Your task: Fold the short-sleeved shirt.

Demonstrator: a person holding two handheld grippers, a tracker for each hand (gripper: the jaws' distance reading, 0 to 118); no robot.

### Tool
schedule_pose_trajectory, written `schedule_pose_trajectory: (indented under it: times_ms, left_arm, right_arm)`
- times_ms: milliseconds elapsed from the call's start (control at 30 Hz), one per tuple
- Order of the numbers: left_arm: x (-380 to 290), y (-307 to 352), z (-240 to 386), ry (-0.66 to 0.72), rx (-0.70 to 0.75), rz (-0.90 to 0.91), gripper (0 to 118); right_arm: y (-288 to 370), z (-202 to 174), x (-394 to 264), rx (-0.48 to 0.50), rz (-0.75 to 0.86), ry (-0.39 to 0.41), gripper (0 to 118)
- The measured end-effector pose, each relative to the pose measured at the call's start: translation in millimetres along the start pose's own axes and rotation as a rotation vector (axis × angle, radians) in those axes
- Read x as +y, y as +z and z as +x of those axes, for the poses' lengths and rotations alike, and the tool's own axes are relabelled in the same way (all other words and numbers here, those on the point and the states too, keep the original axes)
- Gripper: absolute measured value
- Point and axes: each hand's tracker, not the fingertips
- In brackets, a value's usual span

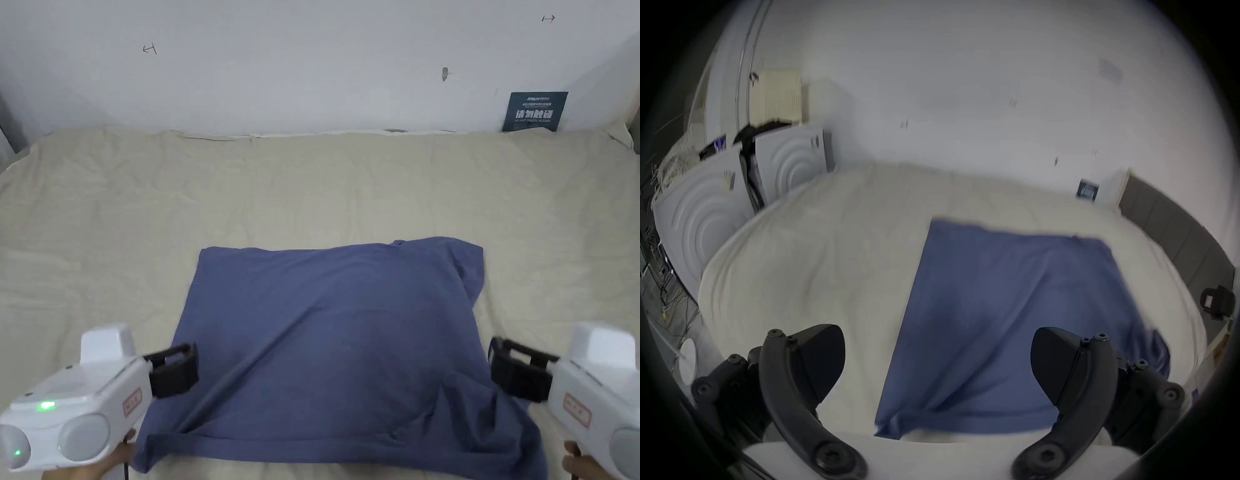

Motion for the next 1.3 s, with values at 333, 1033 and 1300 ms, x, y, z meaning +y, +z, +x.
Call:
schedule_pose_trajectory:
  times_ms: [333, 1033, 1300]
  left_arm:
    - [53.1, 27.1, 32.2, -0.119, 0.052, 0.424, 89]
    - [-30.4, -22.8, -38.1, -0.102, -0.045, -0.141, 1]
    - [-89.5, -41.5, -55.8, 0.005, 0.015, -0.348, 112]
  right_arm:
    - [49.9, -63.4, 49.2, -0.087, 0.367, 0.156, 105]
    - [36.7, -53.5, 32.7, -0.036, 0.289, 0.123, 1]
    - [20.9, -51.4, 24.3, -0.038, 0.234, 0.133, 1]
